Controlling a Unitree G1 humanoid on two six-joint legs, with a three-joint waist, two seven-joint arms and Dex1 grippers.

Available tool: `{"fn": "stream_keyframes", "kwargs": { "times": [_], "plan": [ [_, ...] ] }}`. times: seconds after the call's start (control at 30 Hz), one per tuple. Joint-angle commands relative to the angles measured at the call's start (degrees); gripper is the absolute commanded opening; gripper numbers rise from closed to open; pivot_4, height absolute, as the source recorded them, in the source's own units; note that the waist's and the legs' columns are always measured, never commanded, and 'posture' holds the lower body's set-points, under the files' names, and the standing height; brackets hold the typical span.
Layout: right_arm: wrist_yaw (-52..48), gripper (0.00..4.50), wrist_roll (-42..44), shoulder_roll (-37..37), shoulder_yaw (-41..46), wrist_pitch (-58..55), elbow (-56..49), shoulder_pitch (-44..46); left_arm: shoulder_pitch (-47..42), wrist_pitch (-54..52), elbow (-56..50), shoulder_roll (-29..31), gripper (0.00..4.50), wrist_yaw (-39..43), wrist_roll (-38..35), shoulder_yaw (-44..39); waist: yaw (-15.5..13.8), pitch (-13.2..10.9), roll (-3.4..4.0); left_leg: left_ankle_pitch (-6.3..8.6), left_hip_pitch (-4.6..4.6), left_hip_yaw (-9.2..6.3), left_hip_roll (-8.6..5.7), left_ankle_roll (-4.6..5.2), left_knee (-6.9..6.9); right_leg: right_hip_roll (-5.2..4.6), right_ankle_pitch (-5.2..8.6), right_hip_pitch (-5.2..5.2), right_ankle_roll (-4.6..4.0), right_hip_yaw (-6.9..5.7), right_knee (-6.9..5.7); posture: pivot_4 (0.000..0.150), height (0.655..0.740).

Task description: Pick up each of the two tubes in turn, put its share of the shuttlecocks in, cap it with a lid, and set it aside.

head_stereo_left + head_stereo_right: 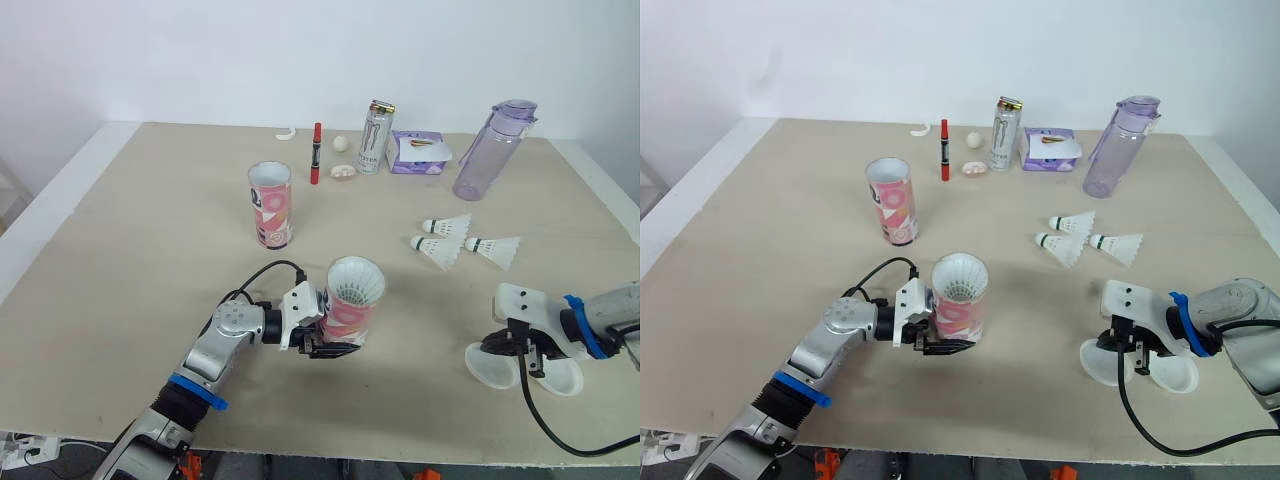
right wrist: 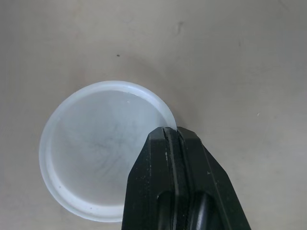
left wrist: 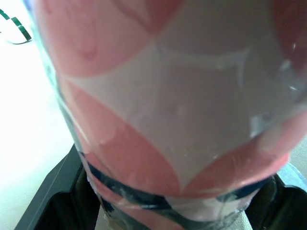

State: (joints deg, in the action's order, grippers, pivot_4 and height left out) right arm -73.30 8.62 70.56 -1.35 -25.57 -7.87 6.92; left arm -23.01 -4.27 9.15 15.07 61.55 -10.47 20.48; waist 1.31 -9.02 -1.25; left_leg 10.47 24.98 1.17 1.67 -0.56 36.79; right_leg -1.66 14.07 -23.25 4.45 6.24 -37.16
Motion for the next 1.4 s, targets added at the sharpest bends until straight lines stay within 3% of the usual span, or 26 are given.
{"fn": "stream_keyframes", "kwargs": {
  "times": [0.03,0.1,0.23,0.4,0.6,0.9,1.4],
  "plan": [
    [-0.5,0.06,1.91,-0.49,1.99,1.12,-3.04,1.18,-0.02,-0.49,0.63,0.56,3.45,0.15,0.44,0.11,0.0,0.0,0.0,0.0,0.0,0.0,0.0,0.0,0.0,0.0,0.0,0.0,0.0,0.0,0.0,0.15,0.74],
    [-2.38,0.06,4.66,0.06,3.57,1.04,-5.29,4.36,-0.19,-0.53,0.89,0.67,3.45,0.24,0.47,-0.06,0.03,0.01,0.04,0.0,-0.01,0.0,0.01,0.0,0.0,0.01,-0.01,-0.01,-0.01,0.01,-0.01,0.15,0.74],
    [-6.43,0.06,9.18,1.0,3.09,0.75,-8.22,18.97,-0.46,-0.23,1.83,0.79,3.45,0.47,0.73,-0.13,0.35,-0.05,0.45,-0.01,-0.08,0.06,-0.01,0.0,0.04,0.02,-0.14,-0.03,-0.01,0.1,-0.02,0.15,0.74],
    [-10.78,0.06,13.23,-4.97,-3.17,-3.22,-8.11,42.12,-1.52,0.5,3.77,0.31,3.45,0.49,1.28,0.19,0.26,-0.11,0.29,-0.06,-0.2,-0.03,0.08,0.01,-0.02,0.13,-0.17,0.02,-0.17,0.08,-0.01,0.15,0.74],
    [-13.24,0.06,14.48,-13.3,-9.59,-5.24,-8.22,53.73,-2.1,1.23,5.23,-0.22,3.45,0.33,1.67,0.26,0.02,-0.09,0.26,-0.05,-0.02,0.03,0.07,0.01,-0.01,0.04,-0.13,-0.1,-0.19,0.08,0.0,0.15,0.74],
    [-12.73,0.06,9.37,-21.58,-16.32,-0.61,-4.09,55.34,-0.99,1.18,4.45,0.1,3.45,-0.45,1.93,0.04,0.03,-0.08,0.28,-0.06,0.01,0.1,0.08,0.02,0.03,-0.01,-0.23,-0.13,-0.29,0.02,-0.03,0.15,0.74],
    [-15.09,0.06,5.55,-22.89,-18.0,6.47,-1.88,52.89,0.11,0.56,3.21,0.96,3.45,-1.64,1.96,-0.27,0.04,-0.07,0.28,-0.06,-0.01,0.07,0.14,0.02,0.0,0.06,-0.22,-0.14,-0.31,0.0,-0.05,0.15,0.74]
  ]
}}
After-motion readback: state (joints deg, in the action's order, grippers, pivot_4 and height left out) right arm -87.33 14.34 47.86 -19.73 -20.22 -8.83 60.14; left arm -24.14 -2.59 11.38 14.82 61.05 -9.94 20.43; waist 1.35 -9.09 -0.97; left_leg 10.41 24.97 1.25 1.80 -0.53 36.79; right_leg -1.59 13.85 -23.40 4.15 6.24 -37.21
